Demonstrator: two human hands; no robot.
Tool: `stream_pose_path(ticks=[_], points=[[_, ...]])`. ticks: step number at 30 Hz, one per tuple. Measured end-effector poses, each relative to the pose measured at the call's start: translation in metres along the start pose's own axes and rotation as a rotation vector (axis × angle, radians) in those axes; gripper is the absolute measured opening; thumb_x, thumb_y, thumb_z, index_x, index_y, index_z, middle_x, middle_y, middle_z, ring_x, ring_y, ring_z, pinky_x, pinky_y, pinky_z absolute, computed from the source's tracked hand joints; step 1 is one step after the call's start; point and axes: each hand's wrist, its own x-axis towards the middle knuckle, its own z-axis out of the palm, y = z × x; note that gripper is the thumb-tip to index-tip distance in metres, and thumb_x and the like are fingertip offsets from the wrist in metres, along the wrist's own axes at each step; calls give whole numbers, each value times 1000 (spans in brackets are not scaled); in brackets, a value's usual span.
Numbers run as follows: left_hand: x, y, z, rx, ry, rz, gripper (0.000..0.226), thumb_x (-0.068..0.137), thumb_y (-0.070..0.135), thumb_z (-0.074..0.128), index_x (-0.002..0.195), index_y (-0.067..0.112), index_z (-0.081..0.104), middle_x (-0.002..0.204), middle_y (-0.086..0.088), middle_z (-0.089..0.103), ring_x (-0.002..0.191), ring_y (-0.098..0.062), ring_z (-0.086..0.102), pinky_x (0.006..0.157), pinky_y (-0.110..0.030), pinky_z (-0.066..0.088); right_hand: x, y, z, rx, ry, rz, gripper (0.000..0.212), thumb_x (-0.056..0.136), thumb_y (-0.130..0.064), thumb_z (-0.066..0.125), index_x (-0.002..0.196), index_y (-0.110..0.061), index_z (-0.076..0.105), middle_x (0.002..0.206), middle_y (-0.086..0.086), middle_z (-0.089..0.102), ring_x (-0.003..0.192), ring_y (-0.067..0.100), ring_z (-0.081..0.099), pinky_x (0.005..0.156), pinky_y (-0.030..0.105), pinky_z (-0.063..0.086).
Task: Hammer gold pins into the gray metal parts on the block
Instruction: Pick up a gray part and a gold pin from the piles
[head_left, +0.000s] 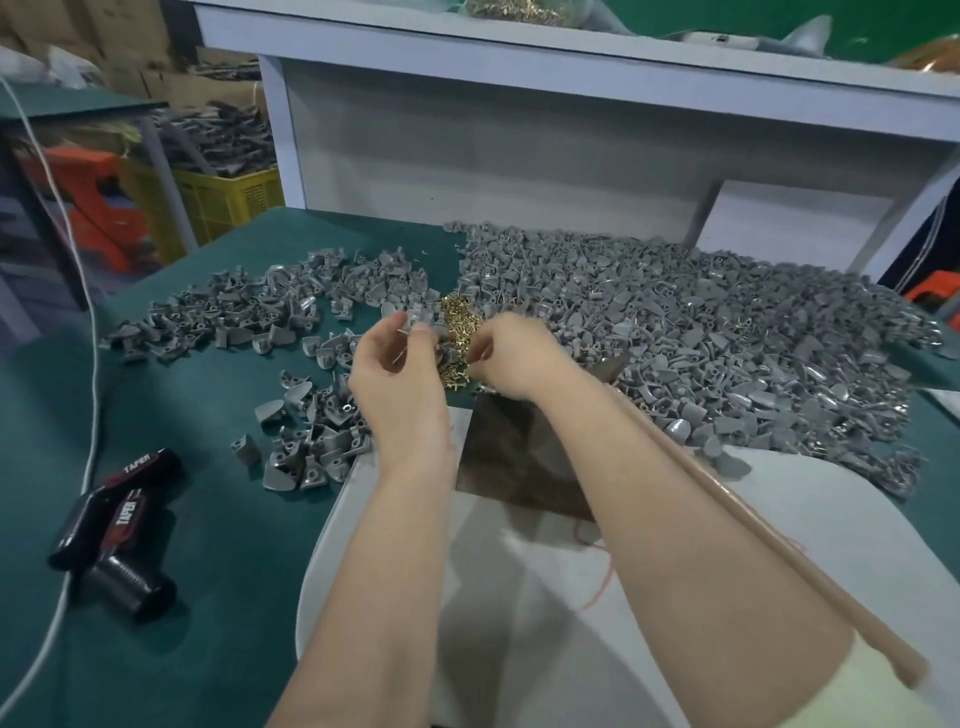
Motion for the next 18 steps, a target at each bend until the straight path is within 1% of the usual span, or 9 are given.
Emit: stream_pose_path(ticks=[2,4,5,7,10,12,15,17,18], points=[[0,-1,0,12,12,11,18,89,9,61,96,26,58,93,3,61,84,-7,59,74,-15,47,15,-7,12,-117,-59,92,16,86,-13,61,101,-9,66,103,6,66,88,25,61,78,32,50],[-1,-2,1,12,7,17,20,88,8,62,95,27,58,91,5,58,80,-4,56,72,-14,47,22,-15,18,-181,-103,175,12,84,-14,61,92,-6,56,97,5,58,84,27,56,75,35,46],[-1,-2,1,13,4,16,21,88,8,62,94,27,58,92,5,59,81,-4,57,73,-13,48,25,-17,20,-198,-125,205,12,84,-14,60,92,-10,53,96,6,54,86,28,54,74,36,41],[-1,-3,2,11,2,10,22,89,7,61,92,28,58,94,5,60,82,-3,58,69,-11,48,27,-21,23,-203,-145,231,16,83,-14,57,98,-13,53,103,8,56,91,29,54,73,38,36],[-2,-3,4,-14,11,-12,22,88,6,61,93,27,58,97,3,61,86,-5,59,67,-10,46,29,-21,26,-184,-134,238,21,81,-12,57,103,-13,55,117,10,59,101,30,56,74,37,36],[-3,-3,5,-17,14,-22,23,87,6,61,93,27,57,102,-1,62,92,-10,59,70,-12,45,30,-20,26,-180,-155,246,23,81,-10,56,104,-12,55,113,10,58,106,31,56,75,37,37],[-4,-4,6,20,-5,-12,24,88,6,61,93,29,58,106,-1,63,87,-6,60,66,-9,46,30,-19,21,-173,-154,240,10,85,-11,56,93,-9,53,95,8,50,94,30,55,76,36,39],[-4,-5,6,70,-62,25,24,88,5,61,98,26,60,102,3,63,74,6,59,62,-6,45,29,-13,11,-78,-51,187,7,88,-9,55,83,-4,55,90,8,55,80,25,52,70,31,41],[-4,-7,6,124,-114,54,24,88,4,61,101,24,61,97,6,62,69,10,58,62,-5,45,25,-8,3,30,19,157,9,90,-9,54,84,-4,59,89,7,59,75,21,53,68,29,41]])
